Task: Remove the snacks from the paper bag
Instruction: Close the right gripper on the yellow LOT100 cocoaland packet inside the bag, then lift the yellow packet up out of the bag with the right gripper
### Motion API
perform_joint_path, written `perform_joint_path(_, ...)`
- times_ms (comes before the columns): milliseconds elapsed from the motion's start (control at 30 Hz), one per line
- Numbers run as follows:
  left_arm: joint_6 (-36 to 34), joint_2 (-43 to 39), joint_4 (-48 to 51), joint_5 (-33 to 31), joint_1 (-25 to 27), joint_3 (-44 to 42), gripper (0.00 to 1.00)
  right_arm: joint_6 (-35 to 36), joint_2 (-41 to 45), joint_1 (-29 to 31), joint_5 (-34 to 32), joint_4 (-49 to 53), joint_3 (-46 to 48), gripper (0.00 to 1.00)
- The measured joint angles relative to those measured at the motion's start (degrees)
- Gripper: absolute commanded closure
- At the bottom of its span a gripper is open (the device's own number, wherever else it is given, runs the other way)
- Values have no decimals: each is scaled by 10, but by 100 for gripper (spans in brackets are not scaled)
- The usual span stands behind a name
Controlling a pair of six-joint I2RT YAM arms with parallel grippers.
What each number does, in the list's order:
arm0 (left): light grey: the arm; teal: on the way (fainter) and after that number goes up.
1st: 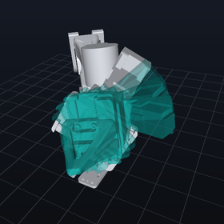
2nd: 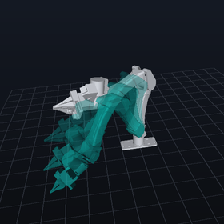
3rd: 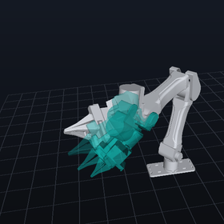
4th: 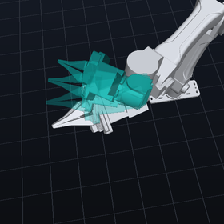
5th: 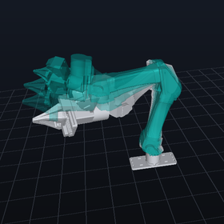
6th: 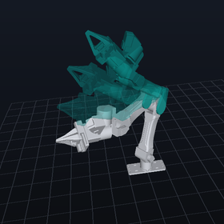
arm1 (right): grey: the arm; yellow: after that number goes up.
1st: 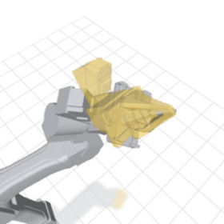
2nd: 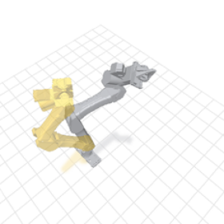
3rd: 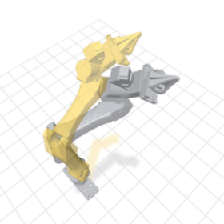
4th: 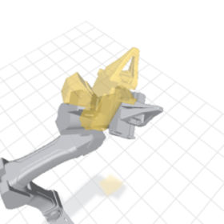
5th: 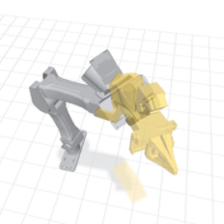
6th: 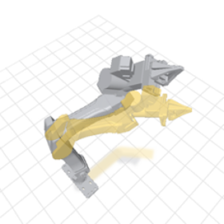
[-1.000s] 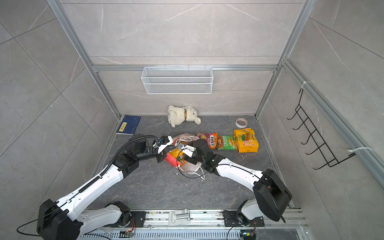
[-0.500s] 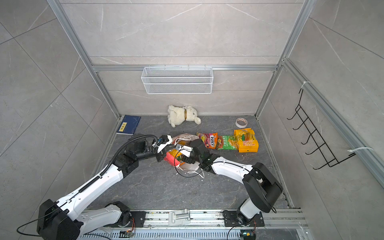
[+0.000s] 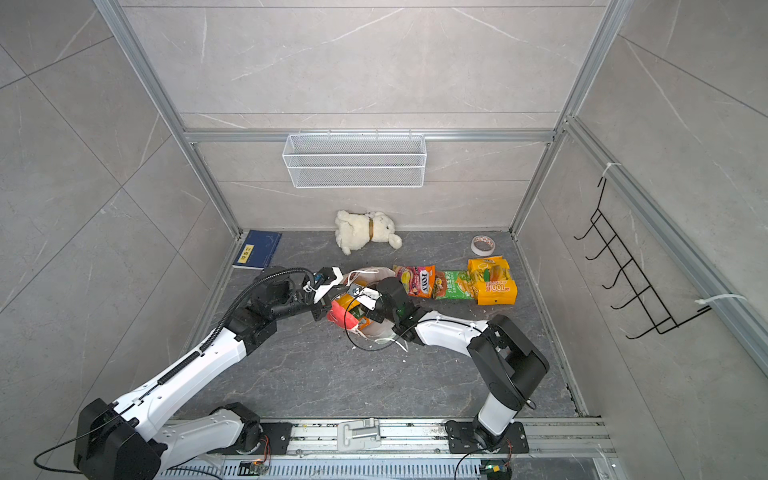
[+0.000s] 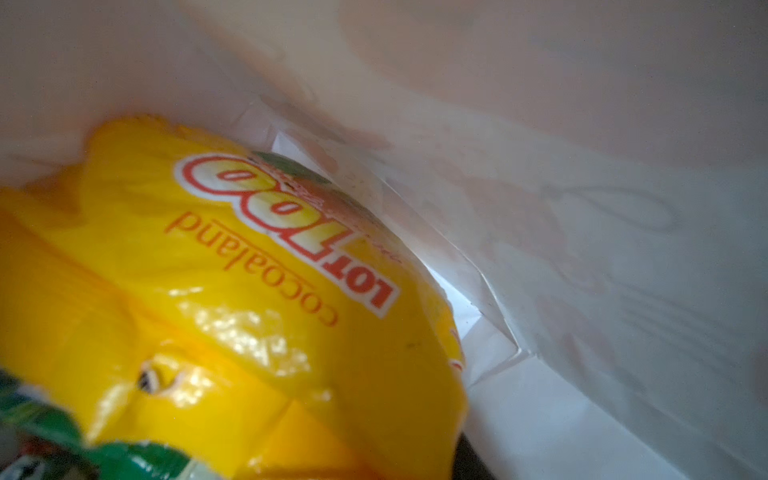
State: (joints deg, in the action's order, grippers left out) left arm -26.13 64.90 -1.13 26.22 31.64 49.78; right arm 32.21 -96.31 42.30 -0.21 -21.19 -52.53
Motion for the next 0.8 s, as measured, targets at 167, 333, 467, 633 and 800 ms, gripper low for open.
perform_joint_path(167,1,1,-7,3,0,-2,100,-14,0,0,2,-1,0,89)
perform_joint_path(333,2,1,-9,4,0,-2,100,-22,2,0,6,3,0,99)
perform_joint_path(467,2,1,-15,8,1,-4,100,-27,13,0,6,21,0,100)
perform_joint_path(633,3,1,-25,14,5,-4,100,-31,37,0,1,59,1,100)
perform_joint_path(800,4,1,-35,25,10,-4,100,-36,70,0,-1,80,18,100)
